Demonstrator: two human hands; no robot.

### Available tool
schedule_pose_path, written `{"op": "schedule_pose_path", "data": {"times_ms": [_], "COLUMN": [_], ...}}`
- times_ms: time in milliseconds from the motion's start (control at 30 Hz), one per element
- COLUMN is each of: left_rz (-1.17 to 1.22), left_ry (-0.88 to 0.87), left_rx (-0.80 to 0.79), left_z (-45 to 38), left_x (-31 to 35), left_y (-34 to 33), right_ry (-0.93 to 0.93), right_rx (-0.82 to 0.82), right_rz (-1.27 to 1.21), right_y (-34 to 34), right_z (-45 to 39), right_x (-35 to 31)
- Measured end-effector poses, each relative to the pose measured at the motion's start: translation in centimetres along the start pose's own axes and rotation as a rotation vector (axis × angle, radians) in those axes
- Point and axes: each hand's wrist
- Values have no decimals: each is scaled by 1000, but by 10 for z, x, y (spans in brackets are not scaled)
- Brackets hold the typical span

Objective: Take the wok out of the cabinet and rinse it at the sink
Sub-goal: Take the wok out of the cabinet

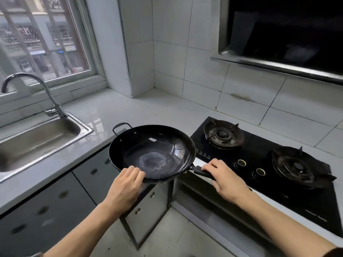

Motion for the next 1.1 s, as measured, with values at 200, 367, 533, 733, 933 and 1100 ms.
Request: {"op": "schedule_pose_path", "data": {"times_ms": [200, 367, 533, 733, 933, 1100], "left_rz": [-16, -45, -35, -31, -21, -4], "left_ry": [71, 135, 185, 203, 207, 188], "left_rx": [-99, -180, -216, -242, -249, -228], "left_z": [-67, -127, -179, -215, -245, -269], "left_x": [-29, -48, -64, -91, -130, -160], "left_y": [-39, -67, -80, -99, -122, -136], "right_ry": [26, 59, 85, 79, 46, 13], "right_rx": [-14, -39, -76, -83, -109, -121], "right_rz": [-16, -53, -82, -84, -82, -74], "right_y": [-5, -4, 4, 4, 1, 0], "right_z": [-77, -144, -196, -244, -292, -327], "right_x": [50, 100, 134, 151, 154, 156]}}
Point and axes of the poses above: each hand's wrist, its own z-axis away from the middle knuckle, its own y-axis out of the back of the hand, x = y × z, and after that the axes turned 6 degrees about -x, right-handed
